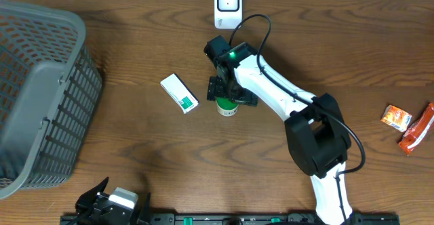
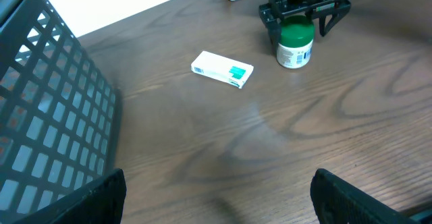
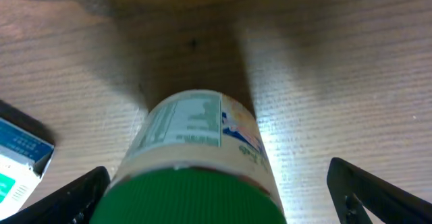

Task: Scan the item barcode
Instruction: 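Lower the right gripper around the green jar and grasp it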

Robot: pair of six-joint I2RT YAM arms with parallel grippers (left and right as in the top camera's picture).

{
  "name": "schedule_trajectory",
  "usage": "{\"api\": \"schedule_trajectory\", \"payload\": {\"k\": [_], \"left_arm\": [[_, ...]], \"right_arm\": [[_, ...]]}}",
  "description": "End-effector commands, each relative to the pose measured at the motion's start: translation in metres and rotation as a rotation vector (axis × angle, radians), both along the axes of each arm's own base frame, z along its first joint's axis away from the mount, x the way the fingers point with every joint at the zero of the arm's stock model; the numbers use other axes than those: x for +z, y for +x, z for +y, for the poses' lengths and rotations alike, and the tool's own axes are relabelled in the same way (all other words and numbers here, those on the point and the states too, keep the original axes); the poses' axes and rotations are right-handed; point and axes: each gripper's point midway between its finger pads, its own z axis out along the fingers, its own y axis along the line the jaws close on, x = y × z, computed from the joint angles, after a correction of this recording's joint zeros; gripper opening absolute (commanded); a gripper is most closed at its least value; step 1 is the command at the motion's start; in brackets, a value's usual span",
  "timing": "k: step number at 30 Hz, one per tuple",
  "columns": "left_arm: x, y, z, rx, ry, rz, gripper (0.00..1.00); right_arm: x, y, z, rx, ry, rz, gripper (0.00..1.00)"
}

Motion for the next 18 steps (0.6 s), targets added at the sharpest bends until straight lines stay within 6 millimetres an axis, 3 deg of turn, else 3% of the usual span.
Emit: {"api": "schedule_trajectory", "payload": {"k": [1, 8, 18], "left_arm": [[0.003, -0.001, -0.002, -0.012, -0.002, -0.016, 0.86], [0.003, -0.001, -0.002, -0.011, -0.002, -0.016, 0.86], [0.003, -0.001, -0.002, -0.012, -0.002, -0.016, 0.86]], "right_arm": [[-0.003, 0.002, 0.007, 0.014, -0.011, -0.023, 0.97], [-0.003, 0.004, 0.018, 0.034, -0.004, -0.057, 0.96], [-0.005, 0.003, 0.014, -0.005, -0.012, -0.043, 0.93]]}}
